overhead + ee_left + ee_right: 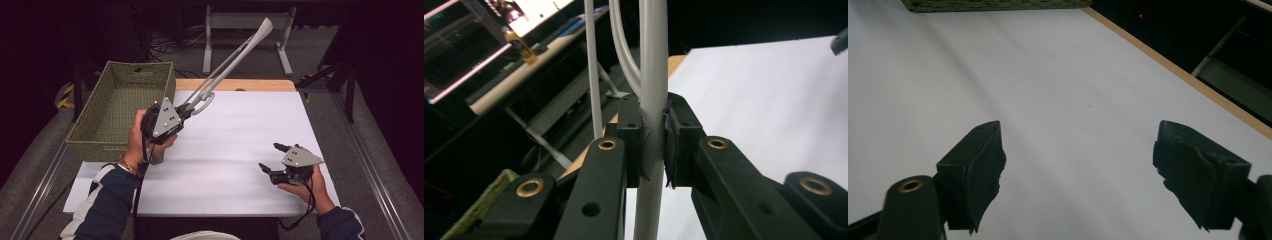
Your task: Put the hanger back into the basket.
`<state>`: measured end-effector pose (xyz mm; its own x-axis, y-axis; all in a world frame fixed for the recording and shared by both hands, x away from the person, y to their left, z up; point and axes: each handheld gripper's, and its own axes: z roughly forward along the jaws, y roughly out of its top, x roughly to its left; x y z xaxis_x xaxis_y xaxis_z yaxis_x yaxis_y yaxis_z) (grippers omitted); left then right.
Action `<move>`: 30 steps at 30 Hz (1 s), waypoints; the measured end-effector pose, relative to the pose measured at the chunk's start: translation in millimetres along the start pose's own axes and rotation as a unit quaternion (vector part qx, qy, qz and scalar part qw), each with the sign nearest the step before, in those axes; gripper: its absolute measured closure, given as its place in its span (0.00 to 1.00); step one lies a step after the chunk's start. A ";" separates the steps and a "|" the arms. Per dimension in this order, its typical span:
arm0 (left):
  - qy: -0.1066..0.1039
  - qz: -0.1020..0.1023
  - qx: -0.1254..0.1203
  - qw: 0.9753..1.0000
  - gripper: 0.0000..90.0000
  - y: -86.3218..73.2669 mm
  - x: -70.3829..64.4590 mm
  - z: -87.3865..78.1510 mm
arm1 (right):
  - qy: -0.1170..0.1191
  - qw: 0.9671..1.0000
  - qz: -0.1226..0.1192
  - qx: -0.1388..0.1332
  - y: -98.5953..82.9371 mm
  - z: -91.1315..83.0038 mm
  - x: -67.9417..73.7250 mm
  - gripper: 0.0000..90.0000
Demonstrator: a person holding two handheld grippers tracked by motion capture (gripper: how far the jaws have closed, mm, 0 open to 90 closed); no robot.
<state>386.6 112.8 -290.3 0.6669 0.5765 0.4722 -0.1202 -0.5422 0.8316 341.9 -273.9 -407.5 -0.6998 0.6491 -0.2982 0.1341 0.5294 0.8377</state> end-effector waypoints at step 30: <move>0.087 -0.034 0.066 0.993 0.89 -60.9 42.2 -12.2 | 0.016 1.000 -0.004 0.026 -4.5 10.9 4.4 0.22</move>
<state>413.1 177.6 -317.5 0.5308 0.7057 0.4693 0.0264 -0.5672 0.8232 345.8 -267.4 -417.6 -0.7229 0.6274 -0.2895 0.1645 0.5632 0.8098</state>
